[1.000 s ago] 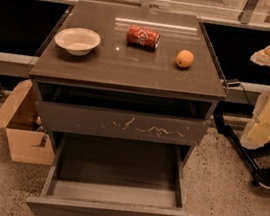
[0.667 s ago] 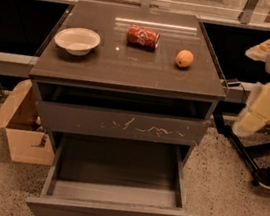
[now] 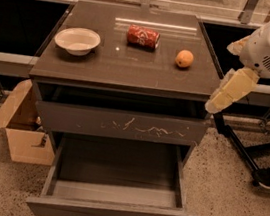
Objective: Place orange into middle drawer
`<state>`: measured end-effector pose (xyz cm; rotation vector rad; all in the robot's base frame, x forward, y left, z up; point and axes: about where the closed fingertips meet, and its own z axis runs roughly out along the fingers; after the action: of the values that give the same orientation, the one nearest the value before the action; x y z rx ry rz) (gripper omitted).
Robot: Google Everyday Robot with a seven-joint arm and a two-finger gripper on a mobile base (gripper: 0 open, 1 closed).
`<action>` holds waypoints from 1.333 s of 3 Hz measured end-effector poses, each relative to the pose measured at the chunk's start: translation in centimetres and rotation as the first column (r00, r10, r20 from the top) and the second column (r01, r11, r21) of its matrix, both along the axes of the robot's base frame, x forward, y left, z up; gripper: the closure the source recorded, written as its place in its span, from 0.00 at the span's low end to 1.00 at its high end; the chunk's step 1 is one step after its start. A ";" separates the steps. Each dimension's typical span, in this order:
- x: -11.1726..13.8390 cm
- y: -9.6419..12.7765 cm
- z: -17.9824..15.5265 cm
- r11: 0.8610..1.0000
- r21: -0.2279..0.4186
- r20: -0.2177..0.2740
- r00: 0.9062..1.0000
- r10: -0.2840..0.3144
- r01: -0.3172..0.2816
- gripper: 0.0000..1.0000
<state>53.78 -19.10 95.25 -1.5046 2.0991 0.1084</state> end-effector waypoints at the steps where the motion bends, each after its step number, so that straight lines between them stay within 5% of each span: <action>1: 1.4 1.1 0.2 0.999 -0.011 0.047 0.998 -0.041 0.042 0.00; 3: 2.9 1.0 -0.1 0.998 0.020 0.068 0.996 -0.056 0.055 0.00; 4: 6.8 0.9 -0.8 0.992 0.110 0.104 0.992 -0.074 0.063 0.00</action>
Offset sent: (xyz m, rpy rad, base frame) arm 0.0131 0.0101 0.0020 -0.0097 -0.0413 -0.0364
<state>60.63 -18.24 94.43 -1.3447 2.0238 0.1094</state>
